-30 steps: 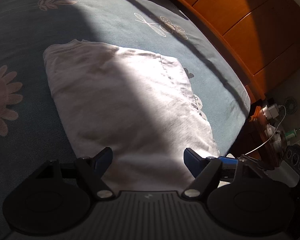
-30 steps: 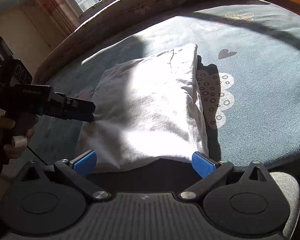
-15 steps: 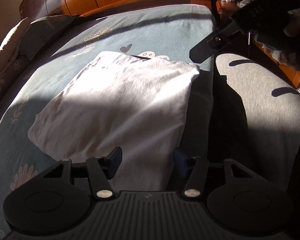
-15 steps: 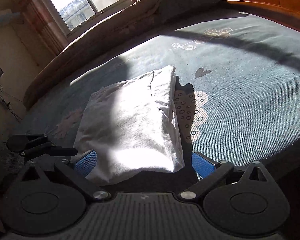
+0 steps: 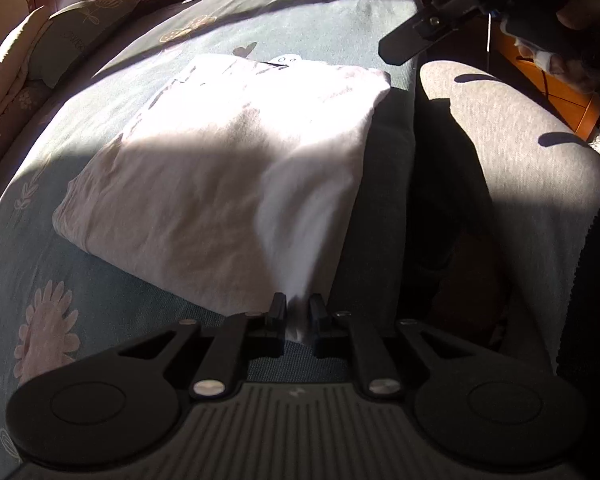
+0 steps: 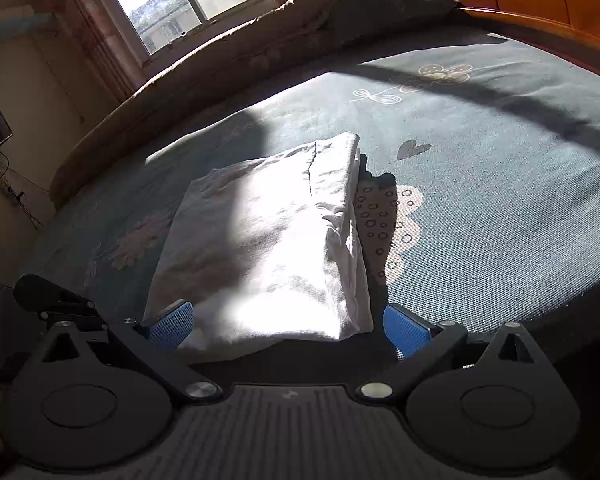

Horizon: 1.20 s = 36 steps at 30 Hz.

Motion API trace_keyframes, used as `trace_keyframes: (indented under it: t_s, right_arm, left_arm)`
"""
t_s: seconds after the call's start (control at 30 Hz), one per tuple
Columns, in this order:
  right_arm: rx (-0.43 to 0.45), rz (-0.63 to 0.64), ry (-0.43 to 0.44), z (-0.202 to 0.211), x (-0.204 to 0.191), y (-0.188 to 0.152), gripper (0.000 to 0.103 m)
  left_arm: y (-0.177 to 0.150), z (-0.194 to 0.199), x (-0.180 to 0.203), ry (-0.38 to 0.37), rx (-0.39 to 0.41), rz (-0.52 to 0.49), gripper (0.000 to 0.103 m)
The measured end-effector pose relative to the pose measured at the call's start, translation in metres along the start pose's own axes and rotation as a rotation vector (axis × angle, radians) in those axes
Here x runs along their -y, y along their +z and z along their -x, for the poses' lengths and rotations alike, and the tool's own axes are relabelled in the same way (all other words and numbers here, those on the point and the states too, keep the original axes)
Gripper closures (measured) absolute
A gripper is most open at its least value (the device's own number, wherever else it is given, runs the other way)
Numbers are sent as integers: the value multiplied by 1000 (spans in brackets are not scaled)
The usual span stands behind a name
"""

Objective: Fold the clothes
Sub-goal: 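Withdraw the left gripper from the folded shirt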

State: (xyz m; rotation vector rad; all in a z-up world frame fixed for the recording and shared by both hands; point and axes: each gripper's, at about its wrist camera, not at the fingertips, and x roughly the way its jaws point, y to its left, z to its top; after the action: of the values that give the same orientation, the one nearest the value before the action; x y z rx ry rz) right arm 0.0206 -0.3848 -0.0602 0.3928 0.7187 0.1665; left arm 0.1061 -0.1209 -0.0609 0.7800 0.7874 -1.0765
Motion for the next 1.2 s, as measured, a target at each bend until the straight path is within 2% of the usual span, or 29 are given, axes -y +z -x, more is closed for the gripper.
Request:
trace_keyframes:
  t_s: [0.07, 0.17, 0.27, 0.33, 0.37, 0.4, 0.43, 0.5, 0.57, 0.6, 0.67, 0.8, 0.87, 0.9, 0.97, 1.07, 1.2]
  right_arm:
    - [4, 58, 12, -1, -9, 3, 0]
    - [-14, 201, 62, -12, -31, 7, 0]
    - [-66, 274, 118, -40, -38, 6, 0]
    - [-101, 235, 76, -59, -28, 6, 0]
    - [-112, 213, 32, -66, -20, 6, 0]
    - [-106, 196, 39, -63, -15, 7, 0]
    - [-100, 178, 47, -61, -10, 7, 0]
    - [-75, 181, 44, -54, -9, 11, 0]
    - [-41, 213, 28, -45, -14, 16, 0]
    - [-33, 230, 28, -45, -17, 21, 0]
    - [-24, 254, 36, -54, -23, 33, 0]
    - [-41, 310, 20, -92, -34, 48, 0]
    - [-82, 282, 7, -113, -26, 47, 0]
    - [-89, 262, -19, -120, -21, 45, 0]
    - [-69, 247, -28, -120, -15, 42, 0]
    - [-63, 234, -36, -114, -18, 44, 0]
    - [-28, 243, -3, -114, -25, 57, 0]
  left_arm:
    - [7, 10, -5, -46, 44, 27, 83]
    - [19, 10, -15, -6, 90, 63, 75]
    - [23, -4, -32, -2, 110, 157, 74]
    - [24, -15, -42, 8, 105, 218, 73]
    - [21, -23, -47, 32, 69, 244, 69]
    - [18, -32, -52, 60, 28, 269, 69]
    - [15, -33, -56, 60, 28, 287, 70]
    - [14, -26, -68, 30, 76, 332, 68]
    - [23, -22, -79, 53, 123, 336, 64]
    - [28, -21, -85, 69, 147, 336, 60]
    - [38, -22, -96, 96, 182, 338, 58]
    - [45, -50, -119, 131, 164, 367, 57]
    - [38, -67, -130, 159, 136, 398, 56]
    - [37, -69, -135, 157, 145, 420, 54]
    - [35, -69, -146, 140, 180, 467, 56]
    - [42, -63, -157, 166, 233, 486, 57]
    - [50, -81, -172, 144, 222, 512, 56]
